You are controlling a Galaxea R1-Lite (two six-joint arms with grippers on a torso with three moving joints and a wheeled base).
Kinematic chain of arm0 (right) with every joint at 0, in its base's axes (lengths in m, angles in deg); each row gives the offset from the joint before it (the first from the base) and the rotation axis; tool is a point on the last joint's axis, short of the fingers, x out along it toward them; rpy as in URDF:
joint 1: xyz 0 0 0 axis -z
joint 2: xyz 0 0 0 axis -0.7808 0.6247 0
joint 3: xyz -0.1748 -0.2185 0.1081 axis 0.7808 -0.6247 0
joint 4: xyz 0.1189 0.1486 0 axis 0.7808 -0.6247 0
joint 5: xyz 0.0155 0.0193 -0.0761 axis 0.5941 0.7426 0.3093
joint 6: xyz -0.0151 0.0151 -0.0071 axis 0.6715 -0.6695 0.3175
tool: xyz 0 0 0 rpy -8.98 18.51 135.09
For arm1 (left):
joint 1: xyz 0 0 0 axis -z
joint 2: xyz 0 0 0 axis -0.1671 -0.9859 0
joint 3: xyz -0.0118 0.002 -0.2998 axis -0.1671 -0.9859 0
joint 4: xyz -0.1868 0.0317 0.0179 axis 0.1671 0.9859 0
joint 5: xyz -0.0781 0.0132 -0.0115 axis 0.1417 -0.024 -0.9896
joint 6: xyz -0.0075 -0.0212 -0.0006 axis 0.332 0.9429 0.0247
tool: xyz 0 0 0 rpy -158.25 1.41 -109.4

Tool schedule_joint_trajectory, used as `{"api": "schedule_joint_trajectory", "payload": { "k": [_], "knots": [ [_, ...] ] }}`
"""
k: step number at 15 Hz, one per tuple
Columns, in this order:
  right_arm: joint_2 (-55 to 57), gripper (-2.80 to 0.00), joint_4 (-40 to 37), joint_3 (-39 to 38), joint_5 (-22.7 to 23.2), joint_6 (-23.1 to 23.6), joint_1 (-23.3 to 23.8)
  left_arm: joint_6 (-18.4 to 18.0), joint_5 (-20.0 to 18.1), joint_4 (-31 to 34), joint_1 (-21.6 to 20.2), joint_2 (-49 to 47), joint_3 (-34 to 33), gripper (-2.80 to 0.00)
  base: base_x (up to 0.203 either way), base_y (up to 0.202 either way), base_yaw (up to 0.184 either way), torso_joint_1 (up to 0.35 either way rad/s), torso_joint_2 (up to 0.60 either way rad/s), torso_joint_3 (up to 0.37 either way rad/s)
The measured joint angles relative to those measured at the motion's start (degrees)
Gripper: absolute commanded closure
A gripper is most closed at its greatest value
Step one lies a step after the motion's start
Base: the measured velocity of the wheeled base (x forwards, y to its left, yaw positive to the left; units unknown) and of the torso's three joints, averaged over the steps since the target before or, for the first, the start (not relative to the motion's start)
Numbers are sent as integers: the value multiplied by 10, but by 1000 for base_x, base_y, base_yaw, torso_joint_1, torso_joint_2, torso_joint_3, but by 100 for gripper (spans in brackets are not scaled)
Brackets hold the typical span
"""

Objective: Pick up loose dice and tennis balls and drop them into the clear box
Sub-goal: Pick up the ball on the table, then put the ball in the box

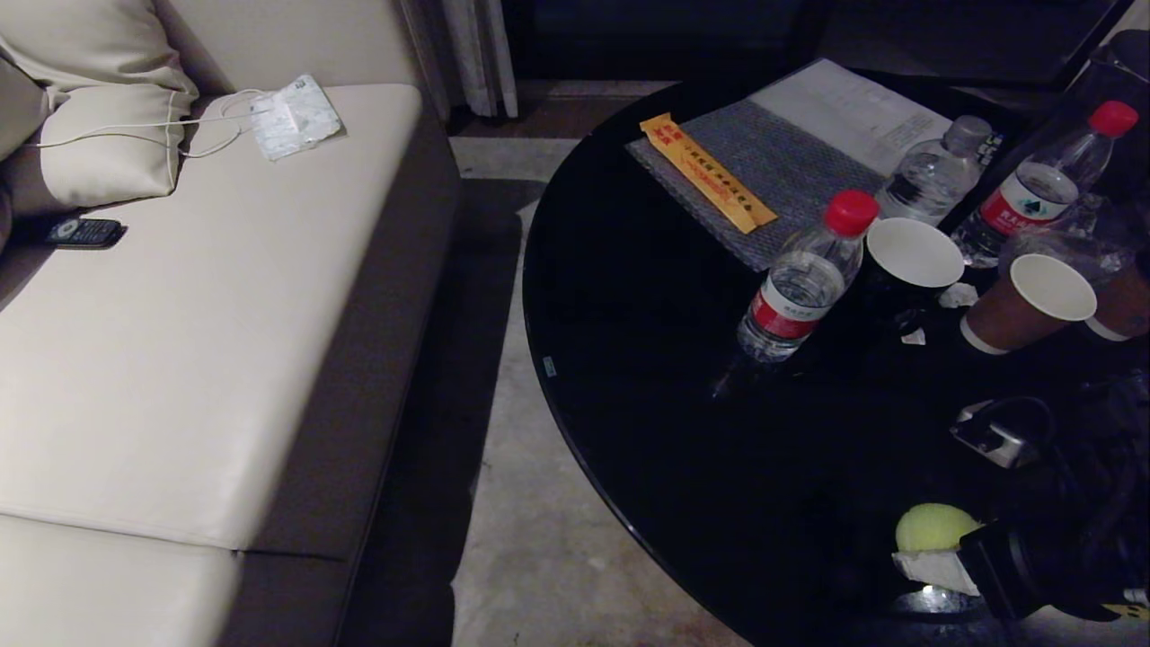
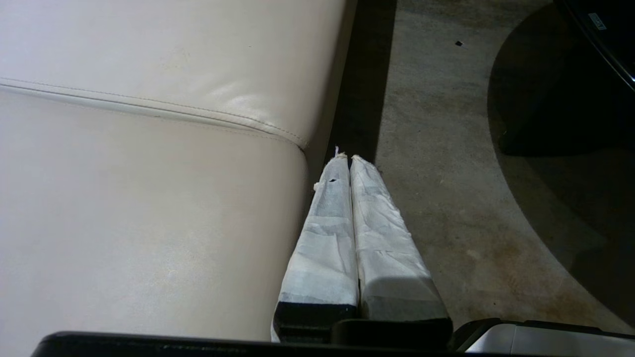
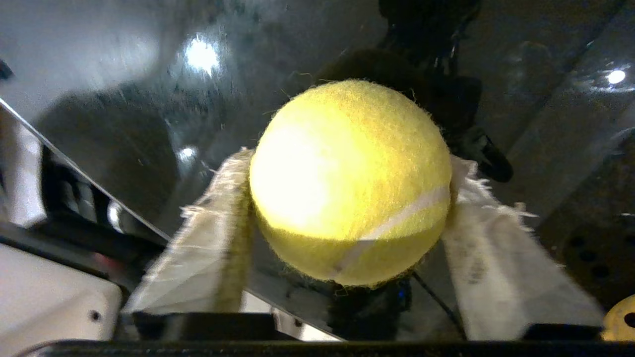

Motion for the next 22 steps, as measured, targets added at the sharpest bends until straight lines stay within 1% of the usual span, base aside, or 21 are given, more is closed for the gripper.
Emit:
{"api": "schedule_joint_trajectory", "payload": {
  "k": [2,6,8,10,13,14,16,19,22],
  "knots": [
    [6,0,2,-4,-2,21,-1,0,0,0,0,0,0,0,0,0,0,0,0,0],
    [4,0,2,-8,-8,22,2,0,0,0,0,0,0,0,0,0,0,0,0,0],
    [-19,0,0,-10,-40,18,7,0,0,0,0,0,0,0,0,0,0,0,0,0],
    [-59,0,0,-19,-58,-5,19,0,0,0,0,0,0,0,0,0,0,0,0,0],
    [-155,0,-7,-58,-62,-49,42,0,0,0,0,0,0,0,0,0,0,0,0,0],
    [-198,0,-14,-78,-62,-56,48,0,0,0,0,0,0,0,0,0,0,0,0,0],
    [-288,0,-33,-124,-62,-66,64,0,0,0,0,0,0,0,0,0,0,0,0,0],
    [-428,0,-55,-193,-61,-73,103,0,0,0,0,0,0,0,0,0,0,0,0,0],
    [-567,0,-84,-240,-61,-74,117,0,0,0,0,0,0,0,0,0,0,0,0,0]
  ]
}}
